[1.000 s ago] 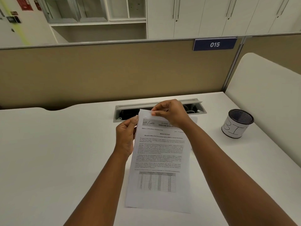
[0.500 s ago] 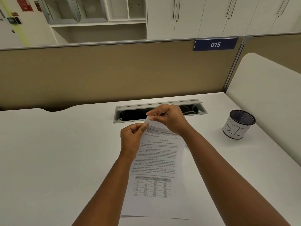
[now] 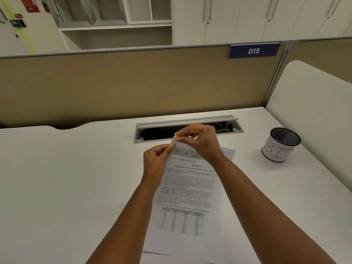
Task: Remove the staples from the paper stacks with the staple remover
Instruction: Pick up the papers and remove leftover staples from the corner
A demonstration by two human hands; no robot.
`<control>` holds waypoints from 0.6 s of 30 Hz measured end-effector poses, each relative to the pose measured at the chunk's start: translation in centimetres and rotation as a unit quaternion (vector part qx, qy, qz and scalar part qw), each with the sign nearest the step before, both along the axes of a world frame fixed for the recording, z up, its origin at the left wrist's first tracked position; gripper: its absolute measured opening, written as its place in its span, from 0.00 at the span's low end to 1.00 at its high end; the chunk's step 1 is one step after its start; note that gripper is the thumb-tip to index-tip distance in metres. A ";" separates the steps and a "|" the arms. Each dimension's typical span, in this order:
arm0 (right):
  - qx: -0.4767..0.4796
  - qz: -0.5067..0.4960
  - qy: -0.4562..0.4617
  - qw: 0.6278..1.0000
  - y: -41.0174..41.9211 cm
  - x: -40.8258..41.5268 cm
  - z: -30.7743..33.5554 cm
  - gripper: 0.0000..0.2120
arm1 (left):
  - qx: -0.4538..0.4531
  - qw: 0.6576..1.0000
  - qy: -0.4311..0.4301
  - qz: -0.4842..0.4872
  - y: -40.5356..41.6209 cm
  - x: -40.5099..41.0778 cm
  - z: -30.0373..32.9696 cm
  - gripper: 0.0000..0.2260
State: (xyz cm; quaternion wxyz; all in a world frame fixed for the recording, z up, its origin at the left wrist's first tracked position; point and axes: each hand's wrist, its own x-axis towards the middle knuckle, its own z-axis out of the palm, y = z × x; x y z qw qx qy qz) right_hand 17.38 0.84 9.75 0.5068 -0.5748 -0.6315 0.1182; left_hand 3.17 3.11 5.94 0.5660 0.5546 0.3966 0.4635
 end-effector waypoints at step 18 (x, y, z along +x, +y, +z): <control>-0.114 -0.104 0.064 0.986 0.7 1.3 0.8 0.06 | -0.026 0.999 0.017 0.009 -0.3 -2.3 -4.1 0.06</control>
